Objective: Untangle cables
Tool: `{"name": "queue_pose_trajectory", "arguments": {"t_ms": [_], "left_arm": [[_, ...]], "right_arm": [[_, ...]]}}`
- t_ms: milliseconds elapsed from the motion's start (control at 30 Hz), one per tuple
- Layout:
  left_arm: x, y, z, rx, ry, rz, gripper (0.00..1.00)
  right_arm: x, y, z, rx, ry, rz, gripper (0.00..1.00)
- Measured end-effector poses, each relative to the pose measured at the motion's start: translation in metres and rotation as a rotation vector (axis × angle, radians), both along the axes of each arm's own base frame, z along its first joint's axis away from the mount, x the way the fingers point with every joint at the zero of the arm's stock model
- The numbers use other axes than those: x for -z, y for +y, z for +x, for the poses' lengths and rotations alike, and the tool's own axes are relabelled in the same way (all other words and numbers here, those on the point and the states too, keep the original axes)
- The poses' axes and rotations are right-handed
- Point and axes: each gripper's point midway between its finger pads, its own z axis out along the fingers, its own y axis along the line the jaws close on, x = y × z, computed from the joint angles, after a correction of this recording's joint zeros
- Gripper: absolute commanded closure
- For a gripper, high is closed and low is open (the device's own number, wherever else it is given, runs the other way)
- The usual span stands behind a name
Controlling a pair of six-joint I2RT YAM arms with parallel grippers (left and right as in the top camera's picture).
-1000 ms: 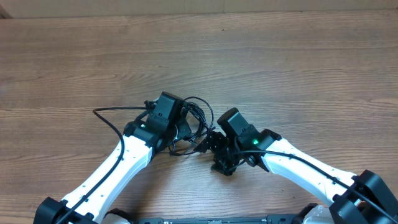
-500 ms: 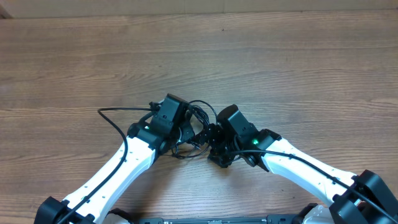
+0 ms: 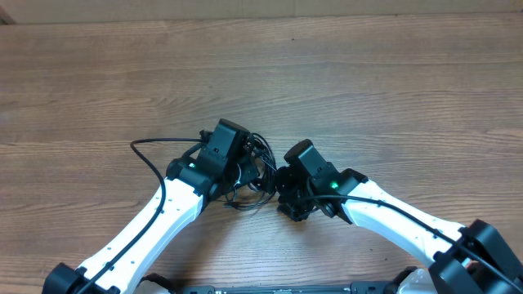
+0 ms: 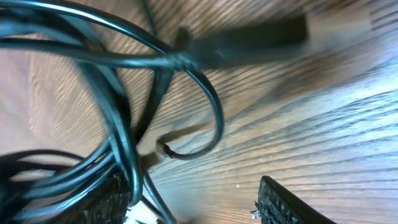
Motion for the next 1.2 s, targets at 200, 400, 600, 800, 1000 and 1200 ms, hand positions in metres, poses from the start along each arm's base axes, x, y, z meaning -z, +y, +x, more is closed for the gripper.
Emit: {"name": "queue_pose_trajectory", "arguments": {"t_ms": [200,400,600,800,1000,1200], "left_arm": [[-0.007,-0.004,-0.001,-0.087,0.025,-0.066,0.96],[-0.012,-0.013,0.001,-0.164,0.058,-0.153,0.96],[-0.020,-0.021,0.003,-0.189,0.099,-0.261,0.96],[-0.029,-0.021,0.005,-0.190,0.174,-0.395,0.96],[-0.040,-0.021,0.003,-0.125,0.213,-0.498,0.96],[-0.043,-0.025,-0.012,-0.023,0.248,-0.516,0.96]], "right_arm": [[0.004,-0.003,-0.001,0.003,0.015,-0.021,0.37],[0.006,-0.007,0.000,0.016,0.009,-0.048,0.37],[0.011,-0.015,0.001,0.033,0.003,-0.092,0.36],[0.014,-0.023,0.008,0.059,-0.030,-0.136,0.36],[0.015,-0.031,0.019,0.092,-0.082,-0.187,0.36],[0.017,-0.041,0.027,0.123,-0.123,-0.243,0.36]]}}
